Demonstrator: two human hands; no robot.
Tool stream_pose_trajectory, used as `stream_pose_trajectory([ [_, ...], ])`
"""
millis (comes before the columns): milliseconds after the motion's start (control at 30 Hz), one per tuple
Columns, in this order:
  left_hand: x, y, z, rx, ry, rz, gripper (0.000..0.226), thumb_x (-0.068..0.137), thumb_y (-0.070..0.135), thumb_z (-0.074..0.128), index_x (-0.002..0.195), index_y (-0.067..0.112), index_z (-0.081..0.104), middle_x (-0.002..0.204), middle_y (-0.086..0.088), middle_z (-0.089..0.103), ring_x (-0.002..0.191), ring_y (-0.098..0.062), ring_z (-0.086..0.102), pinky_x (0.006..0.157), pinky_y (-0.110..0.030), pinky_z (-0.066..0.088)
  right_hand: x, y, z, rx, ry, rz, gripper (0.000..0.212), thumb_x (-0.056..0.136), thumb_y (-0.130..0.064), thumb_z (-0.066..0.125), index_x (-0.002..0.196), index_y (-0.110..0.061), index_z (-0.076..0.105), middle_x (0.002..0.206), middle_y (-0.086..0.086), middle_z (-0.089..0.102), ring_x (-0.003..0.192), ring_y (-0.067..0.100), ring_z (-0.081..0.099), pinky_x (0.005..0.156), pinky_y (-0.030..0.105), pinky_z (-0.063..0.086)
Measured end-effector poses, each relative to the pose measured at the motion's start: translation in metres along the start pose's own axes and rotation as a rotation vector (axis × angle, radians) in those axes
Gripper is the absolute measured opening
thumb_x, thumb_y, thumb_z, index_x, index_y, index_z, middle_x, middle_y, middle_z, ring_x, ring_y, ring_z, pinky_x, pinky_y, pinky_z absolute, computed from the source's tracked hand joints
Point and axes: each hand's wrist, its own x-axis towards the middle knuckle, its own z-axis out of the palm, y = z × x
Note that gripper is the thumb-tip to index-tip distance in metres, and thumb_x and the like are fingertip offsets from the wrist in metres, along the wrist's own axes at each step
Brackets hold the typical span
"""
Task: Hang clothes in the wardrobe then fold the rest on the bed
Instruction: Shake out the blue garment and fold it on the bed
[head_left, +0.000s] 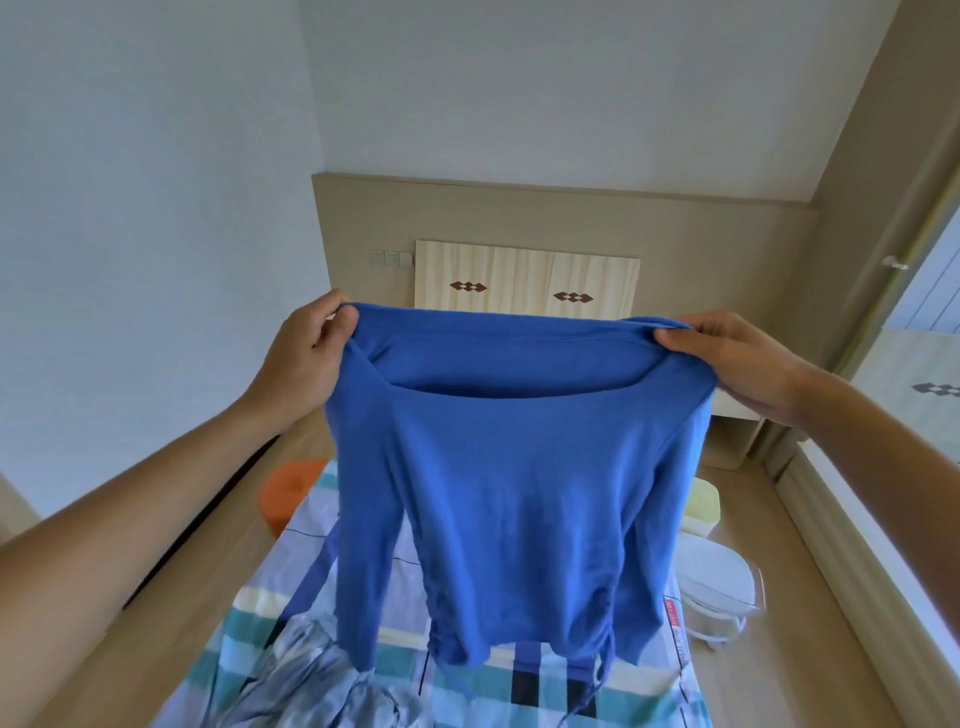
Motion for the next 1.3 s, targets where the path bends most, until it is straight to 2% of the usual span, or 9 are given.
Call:
stream_pose_trajectory([
  [100, -0.004, -0.002, 0.003, -0.035, -0.034, 0.045, 0.038, 0.109, 0.019, 0.035, 0.072, 0.015, 0.037, 0.062, 0.008, 0.032, 0.055, -0.005, 0.028, 0.053, -0.019, 0.024, -0.006, 0.009, 0.003, -0.048, -0.057, -0.01, 0.05, 0.074, -0.059, 0.076, 0.088, -0.011, 0.071, 0.083, 0.005, 0.072, 0.075, 0.013, 0.068, 0.067, 0.022, 0.054],
  [300, -0.018, -0.026, -0.01, 0.182, -0.396, 0.185, 0.042, 0.073, 0.03, 0.088, 0.079, 0.025, 0.046, 0.064, 0.006, 0.049, 0.057, -0.011, 0.04, 0.054, -0.021, 0.034, -0.016, 0.033, 0.009, -0.177, -0.124, -0.031, 0.007, 0.087, -0.013, 0.069, 0.092, -0.008, 0.067, 0.077, -0.001, 0.065, 0.071, 0.011, 0.059, 0.06, 0.015, 0.046],
  [433, -0.037, -0.055, 0.0, 0.311, -0.304, 0.185, 0.013, 0.079, 0.007, 0.058, 0.081, 0.02, 0.058, 0.071, 0.0, 0.057, 0.065, -0.022, 0.055, 0.059, -0.039, 0.044, -0.02, 0.063, 0.028, -0.207, -0.114, 0.005, 0.017, 0.086, -0.038, 0.068, 0.075, -0.025, 0.068, 0.067, 0.002, 0.058, 0.065, 0.019, 0.049, 0.06, 0.033, 0.036],
  [600, -0.091, -0.087, 0.026, 0.065, -0.339, -0.004, 0.03, 0.069, 0.004, 0.039, 0.085, 0.011, 0.063, 0.076, -0.007, 0.063, 0.075, -0.028, 0.061, 0.066, -0.037, 0.045, -0.039, 0.121, 0.062, -0.176, -0.238, 0.166, 0.043, 0.084, -0.054, 0.073, 0.082, -0.012, 0.066, 0.073, 0.021, 0.054, 0.07, 0.021, 0.049, 0.062, 0.037, 0.038],
  [733, -0.129, -0.122, 0.038, 0.066, -0.46, -0.039, 0.02, 0.078, 0.015, 0.04, 0.08, 0.011, 0.059, 0.072, -0.011, 0.056, 0.07, -0.038, 0.054, 0.065, -0.052, 0.045, -0.058, 0.144, 0.08, -0.143, -0.423, 0.294, 0.014, 0.086, -0.034, 0.069, 0.074, -0.028, 0.074, 0.066, -0.003, 0.059, 0.061, 0.013, 0.052, 0.057, 0.026, 0.038],
  [867, -0.15, -0.135, 0.045, 0.038, -0.558, -0.061, 0.014, 0.081, 0.021, 0.042, 0.072, 0.025, 0.052, 0.063, -0.002, 0.048, 0.058, -0.025, 0.045, 0.058, -0.044, 0.039, -0.064, 0.165, 0.093, -0.048, -0.522, 0.429, 0.032, 0.092, -0.011, 0.066, 0.069, -0.031, 0.075, 0.066, -0.009, 0.066, 0.062, 0.002, 0.06, 0.06, 0.016, 0.043],
  [1033, -0.15, -0.172, 0.086, -0.023, -0.689, -0.185, 0.017, 0.082, 0.004, 0.048, 0.07, 0.014, 0.051, 0.059, 0.002, 0.043, 0.055, -0.004, 0.032, 0.054, -0.023, 0.026, -0.04, 0.218, 0.114, -0.004, -0.472, 0.568, 0.032, 0.087, -0.018, 0.071, 0.059, -0.03, 0.063, 0.057, -0.011, 0.05, 0.055, -0.001, 0.048, 0.057, 0.013, 0.034],
  [1200, -0.133, -0.275, 0.186, 0.093, -0.762, -0.268, 0.039, 0.087, -0.005, 0.056, 0.065, 0.024, 0.043, 0.056, 0.005, 0.042, 0.053, -0.01, 0.035, 0.055, -0.029, 0.029, 0.024, 0.334, 0.142, -0.077, -0.319, 0.695, 0.025, 0.09, -0.011, 0.072, 0.069, -0.014, 0.058, 0.052, -0.01, 0.056, 0.049, 0.004, 0.05, 0.046, 0.012, 0.032],
  [1300, -0.109, -0.348, 0.268, 0.233, -0.77, -0.273, 0.027, 0.092, 0.006, 0.059, 0.07, 0.019, 0.052, 0.063, -0.002, 0.054, 0.061, -0.023, 0.052, 0.059, -0.041, 0.039, 0.08, 0.424, 0.16, -0.16, -0.141, 0.75, 0.027, 0.087, -0.02, 0.077, 0.073, -0.011, 0.056, 0.059, 0.005, 0.049, 0.052, 0.014, 0.045, 0.047, 0.022, 0.028],
])
